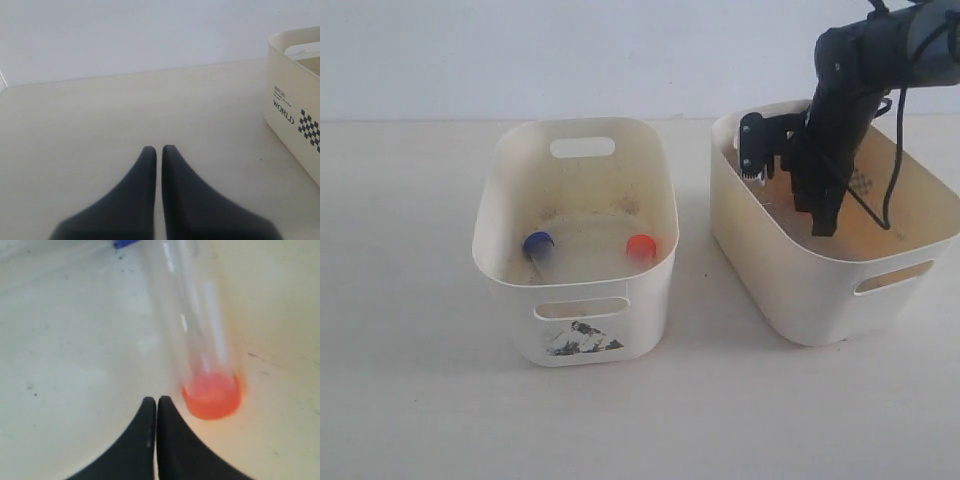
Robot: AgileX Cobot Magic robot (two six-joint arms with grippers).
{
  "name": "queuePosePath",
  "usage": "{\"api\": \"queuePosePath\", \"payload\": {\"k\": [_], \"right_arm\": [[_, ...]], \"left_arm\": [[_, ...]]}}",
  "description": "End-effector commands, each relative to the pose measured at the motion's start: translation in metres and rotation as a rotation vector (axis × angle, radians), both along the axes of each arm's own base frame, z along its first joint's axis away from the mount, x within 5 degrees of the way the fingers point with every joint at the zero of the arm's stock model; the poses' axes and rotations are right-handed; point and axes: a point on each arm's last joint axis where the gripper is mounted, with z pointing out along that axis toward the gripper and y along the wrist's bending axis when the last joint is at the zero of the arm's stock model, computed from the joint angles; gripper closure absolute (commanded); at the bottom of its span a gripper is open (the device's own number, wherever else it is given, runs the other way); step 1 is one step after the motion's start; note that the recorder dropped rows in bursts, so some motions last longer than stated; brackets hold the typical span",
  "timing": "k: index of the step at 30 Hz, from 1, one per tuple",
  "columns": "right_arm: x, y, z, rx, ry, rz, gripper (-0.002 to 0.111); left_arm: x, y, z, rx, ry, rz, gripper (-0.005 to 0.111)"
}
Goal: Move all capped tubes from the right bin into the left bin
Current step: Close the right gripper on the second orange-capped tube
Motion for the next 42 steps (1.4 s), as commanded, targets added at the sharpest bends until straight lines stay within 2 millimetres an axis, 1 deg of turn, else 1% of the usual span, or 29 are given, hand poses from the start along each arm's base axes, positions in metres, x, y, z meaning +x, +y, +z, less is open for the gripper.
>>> {"api": "queuePosePath", "payload": {"k": [1, 5, 6, 7, 9, 12, 13, 14, 16, 19, 22, 26, 30, 31, 32, 33, 35, 36, 38, 42], "right_arm": [[-0.003, -0.002, 0.022, 0.015, -0.043, -0.018, 0.108], [-0.002, 0.0, 0.026, 0.042, -0.063, -0.03, 0.108], [-0.001, 0.001, 0.025, 0.055, -0.066, -0.036, 0.107], [0.0, 0.002, 0.024, 0.072, -0.075, -0.042, 0.103], [0.001, 0.003, 0.02, 0.078, -0.076, -0.042, 0.089], [0.002, 0.002, 0.013, 0.058, -0.058, -0.002, 0.055], [0.002, 0.002, 0.011, 0.046, -0.051, 0.024, 0.049], [0.001, 0.002, 0.01, 0.032, -0.039, 0.061, 0.046], [0.001, 0.002, 0.007, 0.016, -0.028, 0.106, 0.046], [0.006, 0.003, 0.003, 0.021, -0.064, 0.111, 0.046], [0.012, 0.004, -0.009, 0.027, -0.093, 0.112, 0.046], [0.014, 0.005, -0.027, 0.029, -0.075, 0.109, 0.046], [0.015, 0.005, -0.038, 0.027, -0.056, 0.11, 0.047], [0.015, 0.005, -0.04, 0.027, -0.05, 0.109, 0.049], [0.014, 0.005, -0.041, 0.027, -0.043, 0.106, 0.056], [0.013, 0.004, -0.042, 0.025, -0.027, 0.103, 0.068], [0.01, 0.004, -0.043, 0.021, 0.001, 0.101, 0.086], [0.009, 0.004, -0.043, 0.02, 0.014, 0.098, 0.095], [0.007, 0.003, -0.043, 0.025, 0.036, 0.069, 0.109], [0.0, 0.002, -0.044, 0.055, 0.104, -0.109, 0.108]], "left_arm": [[0.0, 0.0, 0.003, -0.018, -0.021, 0.001, 0.102], [0.0, 0.0, 0.003, -0.018, -0.021, 0.001, 0.102], [0.0, 0.0, 0.003, -0.018, -0.021, 0.001, 0.102], [0.0, 0.0, 0.003, -0.018, -0.021, 0.001, 0.102], [0.0, 0.0, 0.003, -0.018, -0.021, 0.001, 0.102], [0.0, 0.0, 0.003, -0.018, -0.021, 0.001, 0.102], [0.0, 0.0, 0.003, -0.018, -0.021, 0.001, 0.102], [0.0, 0.0, 0.003, -0.018, -0.021, 0.001, 0.102], [0.0, 0.0, 0.003, -0.018, -0.021, 0.001, 0.102], [0.0, 0.0, 0.003, -0.018, -0.021, 0.001, 0.102], [0.0, 0.0, 0.003, -0.018, -0.021, 0.001, 0.102], [0.0, 0.0, 0.003, -0.018, -0.021, 0.001, 0.102], [0.0, 0.0, 0.003, -0.018, -0.021, 0.001, 0.102], [0.0, 0.0, 0.003, -0.018, -0.021, 0.001, 0.102], [0.0, 0.0, 0.003, -0.018, -0.021, 0.001, 0.102], [0.0, 0.0, 0.003, -0.018, -0.021, 0.001, 0.102], [0.0, 0.0, 0.003, -0.018, -0.021, 0.001, 0.102], [0.0, 0.0, 0.003, -0.018, -0.021, 0.001, 0.102], [0.0, 0.0, 0.003, -0.018, -0.021, 0.001, 0.102], [0.0, 0.0, 0.003, -0.018, -0.021, 0.001, 0.102]]}}
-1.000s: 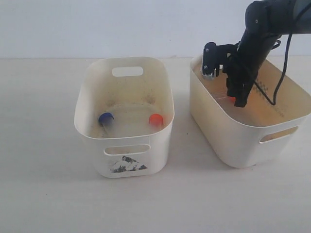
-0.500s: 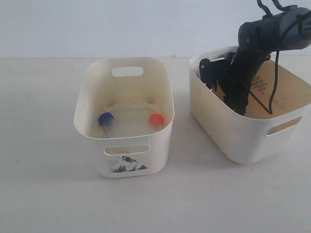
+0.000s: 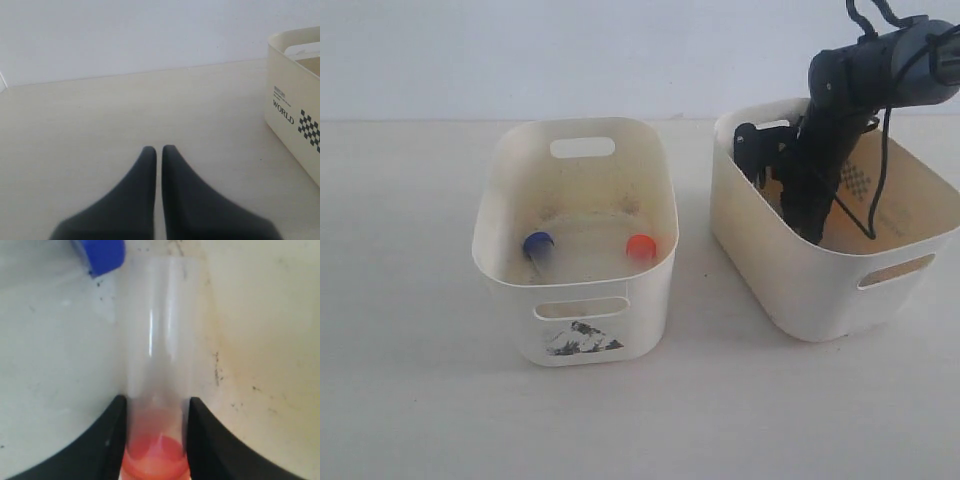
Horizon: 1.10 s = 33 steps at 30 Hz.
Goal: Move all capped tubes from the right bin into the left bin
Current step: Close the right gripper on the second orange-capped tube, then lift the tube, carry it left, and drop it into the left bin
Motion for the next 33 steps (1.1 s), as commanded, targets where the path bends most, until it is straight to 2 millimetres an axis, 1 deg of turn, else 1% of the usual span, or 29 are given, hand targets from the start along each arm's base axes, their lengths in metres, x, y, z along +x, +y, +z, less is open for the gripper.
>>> {"api": "queuePosePath", "payload": {"k": [1, 3, 4, 5, 6, 8, 9, 10, 11, 12, 16, 19, 22, 25, 27, 29, 31, 33], "right_arm": [[-0.011, -0.003, -0.012, 0.026, 0.129, -0.186, 0.108], [-0.012, -0.003, 0.0, 0.061, 0.103, -0.302, 0.108], [-0.013, -0.002, 0.012, 0.091, 0.086, -0.366, 0.108], [-0.014, -0.001, 0.019, 0.1, 0.076, -0.386, 0.108], [-0.017, 0.003, 0.032, 0.125, 0.06, -0.446, 0.108], [-0.021, 0.012, 0.048, 0.174, 0.036, -0.543, 0.108], [-0.022, 0.016, 0.052, 0.191, 0.03, -0.581, 0.108], [-0.026, 0.024, 0.06, 0.214, 0.024, -0.629, 0.108], [-0.028, 0.028, 0.065, 0.218, 0.022, -0.644, 0.108], [-0.032, 0.032, 0.073, 0.215, 0.006, -0.685, 0.108], [-0.036, 0.022, 0.093, 0.181, -0.07, -0.812, 0.108], [-0.044, 0.013, 0.117, 0.155, -0.144, -0.871, 0.108], [-0.056, 0.01, 0.145, 0.202, -0.17, -0.932, 0.108], [-0.074, 0.011, 0.172, 0.299, -0.161, -1.02, 0.108], [-0.087, 0.02, 0.193, 0.438, -0.112, -1.03, 0.108], [-0.099, 0.036, 0.209, 0.588, -0.043, -0.981, 0.108], [-0.109, 0.059, 0.223, 0.749, 0.021, -0.924, 0.108], [-0.114, 0.081, 0.228, 0.845, 0.072, -0.879, 0.108]], "left_arm": [[0.0, 0.0, 0.003, -0.018, -0.021, 0.001, 0.102], [0.0, 0.0, 0.003, -0.018, -0.021, 0.001, 0.102], [0.0, 0.0, 0.003, -0.018, -0.021, 0.001, 0.102], [0.0, 0.0, 0.003, -0.018, -0.021, 0.001, 0.102], [0.0, 0.0, 0.003, -0.018, -0.021, 0.001, 0.102], [0.0, 0.0, 0.003, -0.018, -0.021, 0.001, 0.102], [0.0, 0.0, 0.003, -0.018, -0.021, 0.001, 0.102], [0.0, 0.0, 0.003, -0.018, -0.021, 0.001, 0.102], [0.0, 0.0, 0.003, -0.018, -0.021, 0.001, 0.102], [0.0, 0.0, 0.003, -0.018, -0.021, 0.001, 0.102], [0.0, 0.0, 0.003, -0.018, -0.021, 0.001, 0.102], [0.0, 0.0, 0.003, -0.018, -0.021, 0.001, 0.102], [0.0, 0.0, 0.003, -0.018, -0.021, 0.001, 0.102], [0.0, 0.0, 0.003, -0.018, -0.021, 0.001, 0.102], [0.0, 0.0, 0.003, -0.018, -0.021, 0.001, 0.102], [0.0, 0.0, 0.003, -0.018, -0.021, 0.001, 0.102], [0.0, 0.0, 0.003, -0.018, -0.021, 0.001, 0.102], [0.0, 0.0, 0.003, -0.018, -0.021, 0.001, 0.102]]}}
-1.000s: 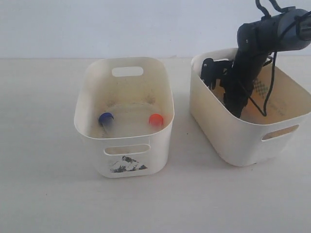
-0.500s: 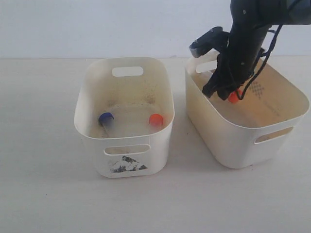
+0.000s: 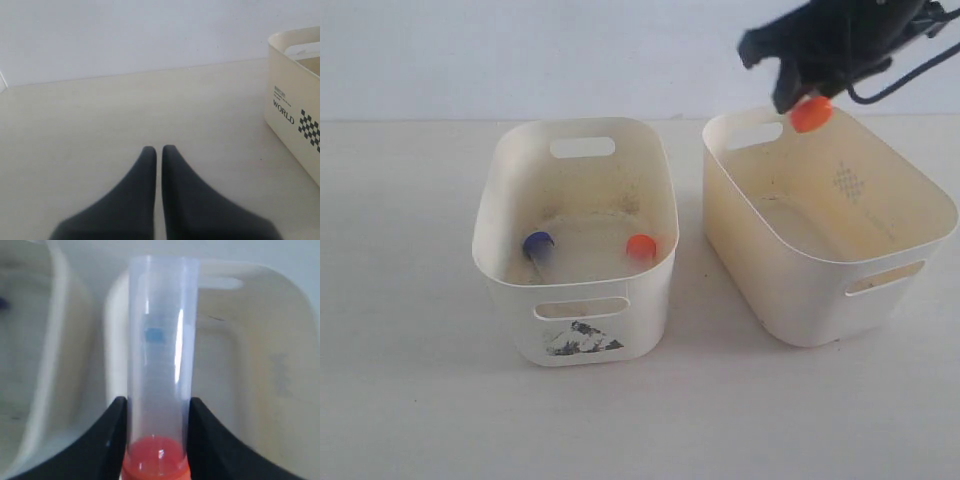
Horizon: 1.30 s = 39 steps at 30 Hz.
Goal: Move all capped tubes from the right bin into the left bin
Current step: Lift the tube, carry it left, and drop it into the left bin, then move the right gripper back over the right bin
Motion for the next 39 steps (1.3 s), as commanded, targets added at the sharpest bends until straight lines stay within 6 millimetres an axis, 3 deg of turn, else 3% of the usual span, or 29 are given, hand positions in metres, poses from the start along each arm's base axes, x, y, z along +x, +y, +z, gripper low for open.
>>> {"api": "queuePosePath", "payload": {"k": [1, 6, 10, 12, 16, 18, 22, 24, 29, 34, 39], "right_arm": [[-0.015, 0.051, 0.016, 0.253, -0.046, 0.115, 0.108], [-0.019, 0.107, -0.009, 0.273, -0.014, 0.197, 0.108], [-0.017, 0.131, -0.037, 0.257, 0.044, 0.221, 0.104], [-0.014, 0.136, -0.049, 0.243, 0.075, 0.226, 0.089], [-0.012, 0.139, -0.057, 0.255, 0.095, 0.217, 0.043], [-0.012, 0.139, -0.057, 0.251, 0.094, 0.218, 0.039], [-0.007, 0.124, -0.044, 0.202, 0.094, 0.219, 0.063], [0.0, 0.11, -0.031, 0.203, 0.091, 0.195, 0.069], [0.019, 0.057, 0.002, 0.172, 0.062, 0.099, 0.067], [0.027, 0.002, -0.002, -0.109, 0.09, 0.011, 0.068], [0.035, -0.007, -0.014, -0.202, 0.106, 0.03, 0.068]], "left_arm": [[0.0, 0.0, 0.003, -0.018, -0.021, 0.001, 0.102], [0.0, 0.0, 0.003, -0.018, -0.021, 0.001, 0.102], [0.0, 0.0, 0.003, -0.018, -0.021, 0.001, 0.102], [0.0, 0.0, 0.003, -0.018, -0.021, 0.001, 0.102], [0.0, 0.0, 0.003, -0.018, -0.021, 0.001, 0.102], [0.0, 0.0, 0.003, -0.018, -0.021, 0.001, 0.102], [0.0, 0.0, 0.003, -0.018, -0.021, 0.001, 0.102], [0.0, 0.0, 0.003, -0.018, -0.021, 0.001, 0.102], [0.0, 0.0, 0.003, -0.018, -0.021, 0.001, 0.102], [0.0, 0.0, 0.003, -0.018, -0.021, 0.001, 0.102], [0.0, 0.0, 0.003, -0.018, -0.021, 0.001, 0.102]]}}
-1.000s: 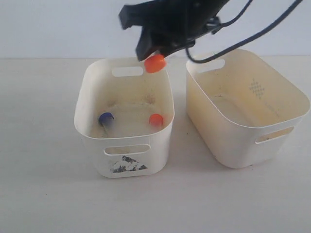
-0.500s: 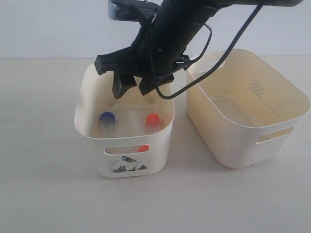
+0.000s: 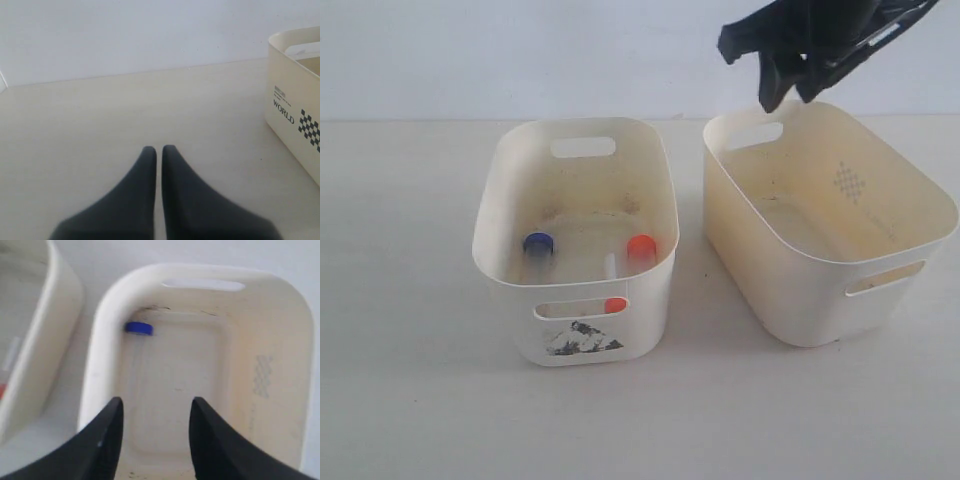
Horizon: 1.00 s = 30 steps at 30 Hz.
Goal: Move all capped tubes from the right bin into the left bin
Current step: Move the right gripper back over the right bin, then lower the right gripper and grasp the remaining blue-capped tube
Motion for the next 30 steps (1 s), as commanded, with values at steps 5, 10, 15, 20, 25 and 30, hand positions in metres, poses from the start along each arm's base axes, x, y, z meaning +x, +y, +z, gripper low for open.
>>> {"api": "queuePosePath", "payload": {"k": [5, 10, 15, 20, 25, 30], "right_arm": [[0.019, -0.012, -0.035, -0.062, 0.088, 0.02, 0.068], [0.032, -0.038, -0.066, 0.044, 0.193, -0.086, 0.068], [0.017, -0.033, -0.097, 0.058, 0.317, -0.108, 0.068], [0.008, -0.035, -0.112, 0.035, 0.377, -0.104, 0.068], [0.006, -0.024, -0.112, 0.17, 0.411, -0.164, 0.068], [0.006, -0.013, -0.109, 0.313, 0.455, -0.276, 0.068]], "left_arm": [[0.0, 0.0, 0.003, -0.018, -0.021, 0.001, 0.102], [0.0, 0.0, 0.003, -0.018, -0.021, 0.001, 0.102], [0.0, 0.0, 0.003, -0.018, -0.021, 0.001, 0.102], [0.0, 0.0, 0.003, -0.018, -0.021, 0.001, 0.102], [0.0, 0.0, 0.003, -0.018, -0.021, 0.001, 0.102], [0.0, 0.0, 0.003, -0.018, -0.021, 0.001, 0.102]]}}
